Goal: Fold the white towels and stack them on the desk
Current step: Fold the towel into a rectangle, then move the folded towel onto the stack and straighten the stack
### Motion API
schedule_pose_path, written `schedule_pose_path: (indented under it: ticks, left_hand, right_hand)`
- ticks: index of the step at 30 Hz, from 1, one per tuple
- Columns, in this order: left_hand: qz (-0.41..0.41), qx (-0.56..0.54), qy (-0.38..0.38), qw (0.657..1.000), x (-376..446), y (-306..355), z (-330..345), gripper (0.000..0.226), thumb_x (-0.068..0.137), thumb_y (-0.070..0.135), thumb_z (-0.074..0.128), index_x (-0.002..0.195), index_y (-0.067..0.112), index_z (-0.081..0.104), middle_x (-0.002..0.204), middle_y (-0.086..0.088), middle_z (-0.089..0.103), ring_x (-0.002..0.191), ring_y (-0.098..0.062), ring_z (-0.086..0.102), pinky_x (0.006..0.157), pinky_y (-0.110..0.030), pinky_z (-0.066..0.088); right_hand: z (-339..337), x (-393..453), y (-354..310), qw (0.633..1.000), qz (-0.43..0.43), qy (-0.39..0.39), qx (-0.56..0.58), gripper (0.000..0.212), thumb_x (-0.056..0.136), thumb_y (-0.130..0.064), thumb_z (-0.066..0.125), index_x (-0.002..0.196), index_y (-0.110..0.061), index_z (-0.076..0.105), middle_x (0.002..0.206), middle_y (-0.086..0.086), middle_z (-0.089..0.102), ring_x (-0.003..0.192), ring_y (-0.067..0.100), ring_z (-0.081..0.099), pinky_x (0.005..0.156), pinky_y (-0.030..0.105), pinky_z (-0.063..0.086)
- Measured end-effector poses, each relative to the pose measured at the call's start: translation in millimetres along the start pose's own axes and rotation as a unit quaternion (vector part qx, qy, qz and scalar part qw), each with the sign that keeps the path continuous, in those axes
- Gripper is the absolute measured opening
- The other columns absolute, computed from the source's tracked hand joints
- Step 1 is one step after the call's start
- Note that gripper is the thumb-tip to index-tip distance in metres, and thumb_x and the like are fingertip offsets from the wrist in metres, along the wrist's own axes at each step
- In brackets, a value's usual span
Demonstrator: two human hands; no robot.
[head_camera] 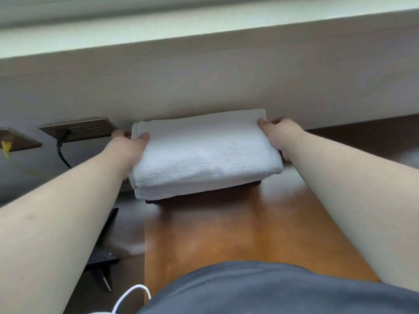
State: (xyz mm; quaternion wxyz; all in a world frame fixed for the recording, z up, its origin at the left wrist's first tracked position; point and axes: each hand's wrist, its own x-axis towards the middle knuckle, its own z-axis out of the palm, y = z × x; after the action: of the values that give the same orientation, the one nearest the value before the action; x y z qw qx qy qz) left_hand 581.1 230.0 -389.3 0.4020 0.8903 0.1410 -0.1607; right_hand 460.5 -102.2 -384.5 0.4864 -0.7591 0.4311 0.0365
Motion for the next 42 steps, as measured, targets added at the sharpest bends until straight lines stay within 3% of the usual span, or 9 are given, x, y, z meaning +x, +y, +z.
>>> schedule_pose_path:
  ticks: [4, 6, 9, 15, 23, 31, 34, 37, 42]
  left_hand:
    - [0.133, 0.124, 0.111, 0.977, -26, 12, 3, 0.055, 0.093, 0.042, 0.059, 0.136, 0.015, 0.039, 0.132, -0.019, 0.049, 0.117, -0.041, 0.05, 0.095, -0.041, 0.038]
    - [0.294, 0.223, 0.162, 0.915, -44, 20, 4, 0.046, 0.095, 0.038, 0.054, 0.135, 0.015, 0.046, 0.134, -0.019, 0.049, 0.119, -0.041, 0.047, 0.099, -0.047, 0.036]
    - [0.457, 0.313, 0.053, 0.831, -76, 30, 26, 0.041, 0.099, 0.036, 0.045, 0.138, 0.023, 0.053, 0.146, -0.009, 0.048, 0.131, -0.033, 0.044, 0.107, -0.042, 0.028]
    - [0.371, 0.453, -0.067, 0.808, -88, 23, 65, 0.059, 0.098, 0.06, 0.015, 0.153, 0.042, 0.01, 0.165, 0.005, 0.006, 0.15, -0.026, 0.003, 0.116, -0.06, 0.009]
    - [0.271, 0.456, -0.026, 0.848, -64, 13, 54, 0.084, 0.074, 0.089, 0.007, 0.149, 0.051, 0.0, 0.165, 0.002, -0.003, 0.15, -0.032, -0.005, 0.115, -0.064, 0.002]
    - [0.209, 0.492, -0.075, 0.842, -64, 28, 46, 0.081, 0.077, 0.086, 0.013, 0.149, 0.052, -0.004, 0.165, 0.0, -0.008, 0.15, -0.034, -0.003, 0.113, -0.064, 0.007]
    - [0.311, 0.508, 0.027, 0.803, -78, 29, 46, 0.06, 0.095, 0.061, 0.026, 0.151, 0.042, 0.011, 0.163, -0.009, 0.009, 0.145, -0.034, 0.017, 0.112, -0.058, 0.021]
    - [0.301, 0.509, -0.055, 0.805, -89, 24, 55, 0.057, 0.103, 0.034, 0.029, 0.153, 0.04, 0.002, 0.164, -0.003, 0.002, 0.147, -0.032, 0.009, 0.111, -0.062, 0.021]
    - [0.288, 0.482, -0.09, 0.822, -112, 57, 40, 0.065, 0.099, 0.052, 0.034, 0.156, 0.036, 0.005, 0.164, -0.005, 0.005, 0.149, -0.031, 0.011, 0.117, -0.052, 0.02]
  right_hand:
    - [0, -6, -4, 0.992, -0.074, 0.072, -0.078, 0.049, 0.089, -0.051, 0.063, 0.121, -0.015, 0.05, 0.115, 0.004, 0.059, 0.095, 0.026, 0.054, 0.081, 0.029, 0.037]
    - [0, -15, -12, 0.977, -0.15, 0.115, -0.094, 0.042, 0.092, -0.044, 0.06, 0.123, -0.017, 0.052, 0.125, 0.007, 0.058, 0.108, 0.028, 0.056, 0.089, 0.032, 0.04]
    - [18, -40, -23, 0.917, -0.331, 0.132, -0.181, 0.039, 0.095, -0.03, 0.054, 0.131, -0.016, 0.055, 0.135, 0.01, 0.056, 0.125, 0.032, 0.05, 0.105, 0.046, 0.04]
    - [55, -51, -2, 0.849, -0.323, -0.005, -0.418, 0.067, 0.096, -0.059, 0.03, 0.156, -0.033, 0.016, 0.167, 0.006, 0.006, 0.153, 0.028, 0.002, 0.121, 0.054, 0.007]
    - [46, -29, 2, 0.873, -0.261, -0.007, -0.411, 0.1, 0.073, -0.089, 0.021, 0.156, -0.036, 0.004, 0.167, 0.002, 0.0, 0.153, 0.025, -0.003, 0.117, 0.059, 0.015]
    - [32, -34, -6, 0.868, -0.255, -0.057, -0.422, 0.09, 0.084, -0.082, 0.023, 0.158, -0.033, 0.009, 0.167, 0.004, 0.0, 0.153, 0.024, -0.004, 0.118, 0.06, 0.014]
    - [37, -57, 6, 0.861, -0.335, 0.068, -0.376, 0.063, 0.1, -0.058, 0.026, 0.153, -0.023, 0.029, 0.164, 0.01, 0.017, 0.152, 0.026, 0.009, 0.119, 0.052, 0.017]
    - [44, -77, 30, 0.86, -0.322, 0.033, -0.394, 0.059, 0.104, -0.05, 0.023, 0.156, -0.025, 0.018, 0.166, 0.008, 0.009, 0.153, 0.024, 0.004, 0.121, 0.05, 0.011]
    - [7, -93, 25, 0.881, -0.3, 0.003, -0.366, 0.067, 0.101, -0.058, 0.024, 0.159, -0.026, 0.013, 0.167, 0.003, 0.01, 0.153, 0.02, 0.002, 0.123, 0.049, 0.005]
